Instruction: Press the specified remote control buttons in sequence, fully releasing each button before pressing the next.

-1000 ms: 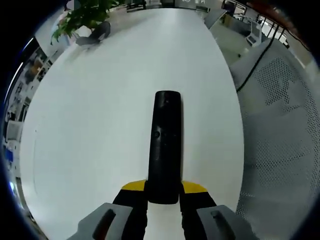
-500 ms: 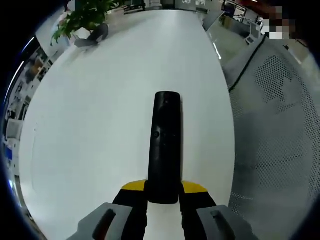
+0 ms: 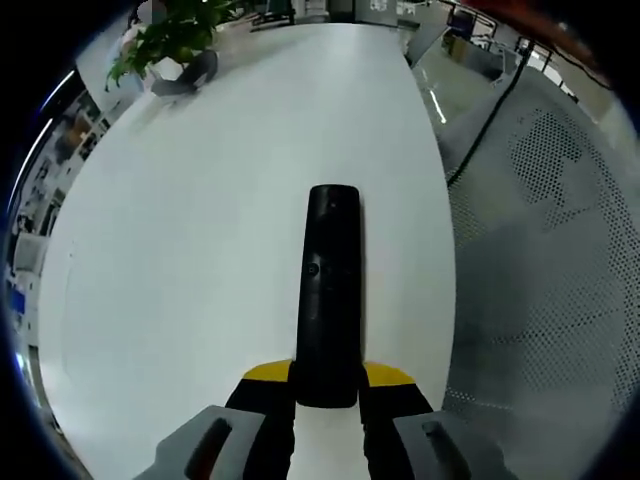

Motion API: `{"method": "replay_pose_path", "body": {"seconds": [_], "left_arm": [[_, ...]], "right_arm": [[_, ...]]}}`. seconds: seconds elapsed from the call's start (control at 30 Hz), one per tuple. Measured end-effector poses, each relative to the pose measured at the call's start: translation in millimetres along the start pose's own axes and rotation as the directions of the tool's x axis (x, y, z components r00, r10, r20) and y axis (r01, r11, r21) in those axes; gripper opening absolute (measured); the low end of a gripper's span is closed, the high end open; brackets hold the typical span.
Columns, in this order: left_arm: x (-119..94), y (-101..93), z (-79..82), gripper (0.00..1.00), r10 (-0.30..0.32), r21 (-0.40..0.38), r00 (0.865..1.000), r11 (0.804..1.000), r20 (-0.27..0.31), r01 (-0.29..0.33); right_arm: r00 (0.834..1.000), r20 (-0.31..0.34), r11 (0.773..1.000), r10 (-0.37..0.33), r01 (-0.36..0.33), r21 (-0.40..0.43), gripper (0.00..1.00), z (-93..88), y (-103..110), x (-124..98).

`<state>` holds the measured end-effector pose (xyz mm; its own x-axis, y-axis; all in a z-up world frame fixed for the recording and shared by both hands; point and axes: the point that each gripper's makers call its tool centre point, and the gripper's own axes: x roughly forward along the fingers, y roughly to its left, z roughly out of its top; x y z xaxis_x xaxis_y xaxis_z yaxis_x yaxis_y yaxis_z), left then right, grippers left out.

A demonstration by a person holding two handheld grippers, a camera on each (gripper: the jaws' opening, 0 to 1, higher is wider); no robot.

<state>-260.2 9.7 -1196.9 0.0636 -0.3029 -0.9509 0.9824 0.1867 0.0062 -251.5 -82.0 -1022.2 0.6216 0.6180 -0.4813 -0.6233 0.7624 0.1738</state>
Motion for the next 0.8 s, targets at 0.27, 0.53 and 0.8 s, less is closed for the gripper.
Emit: {"method": "replay_pose_path", "body": {"seconds": [0.27, 0.53, 0.8], "left_arm": [[-0.4, -8.2, -0.7, 0.24, 0.003, -0.012, 1.0, 1.0, 0.013, -0.003], [-0.4, -15.4, -0.8, 0.23, 0.0, 0.003, 1.0, 1.0, 0.024, 0.0], [-0.6, -23.0, -1.3, 0.23, -0.005, 0.009, 0.999, 1.0, 0.047, 0.005]], "right_arm": [[0.999, -0.029, 1.0, 0.025, -0.025, 0.0, 0.24, -5.8, 3.8, 3.0], [0.998, -0.05, 0.999, 0.034, -0.035, -0.016, 0.2, -11.7, 6.1, 5.2], [0.995, -0.092, 0.999, 0.043, -0.044, -0.003, 0.16, -30.5, 7.5, 9.9]]}}
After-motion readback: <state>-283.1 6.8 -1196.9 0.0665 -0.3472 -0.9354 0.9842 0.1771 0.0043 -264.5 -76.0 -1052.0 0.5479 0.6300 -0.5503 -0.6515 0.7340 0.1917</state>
